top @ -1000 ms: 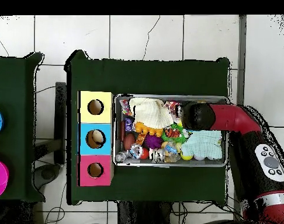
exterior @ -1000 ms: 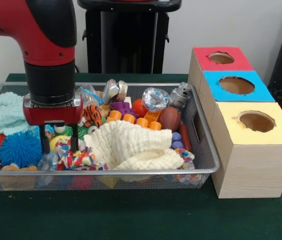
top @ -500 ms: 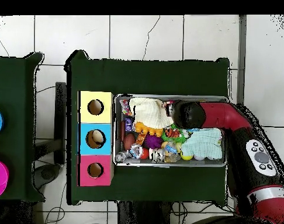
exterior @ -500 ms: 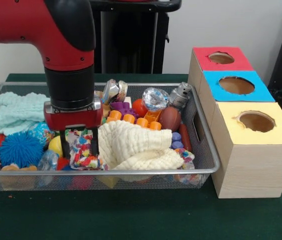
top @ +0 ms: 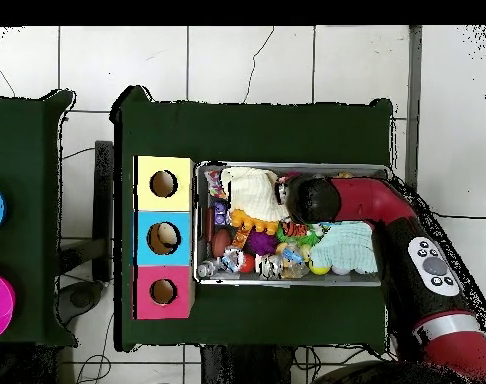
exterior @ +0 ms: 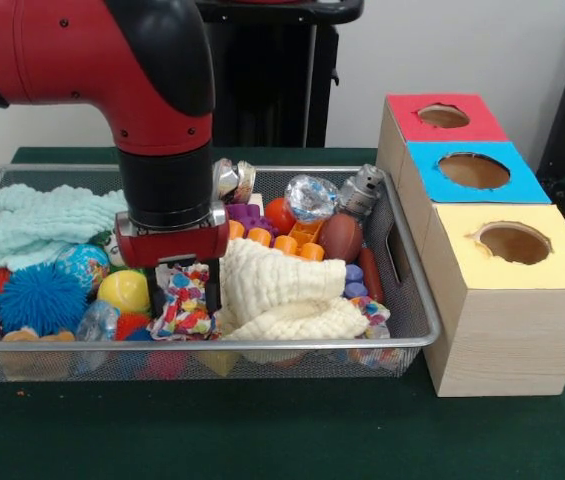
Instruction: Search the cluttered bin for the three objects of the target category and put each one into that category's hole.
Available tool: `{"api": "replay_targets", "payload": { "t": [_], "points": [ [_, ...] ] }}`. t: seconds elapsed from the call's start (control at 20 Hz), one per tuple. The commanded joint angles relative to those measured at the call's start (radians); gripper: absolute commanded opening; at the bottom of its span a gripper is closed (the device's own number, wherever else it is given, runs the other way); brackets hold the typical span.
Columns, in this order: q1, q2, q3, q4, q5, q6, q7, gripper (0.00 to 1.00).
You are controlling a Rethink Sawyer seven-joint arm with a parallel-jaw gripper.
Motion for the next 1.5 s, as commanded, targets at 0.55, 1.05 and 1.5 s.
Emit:
{"api": "replay_targets", "payload": {
  "t": [0.55, 1.05, 1.5],
  "points": [
    [0.050, -0.071, 0.012, 0.063, 0.001, 0.109, -0.087, 1.00],
    [0.072, -0.116, -0.008, 0.075, 0.006, 0.120, -0.064, 1.00],
    [0.067, -0.113, -0.018, 0.080, -0.011, 0.086, -0.061, 0.00]
  ]
}}
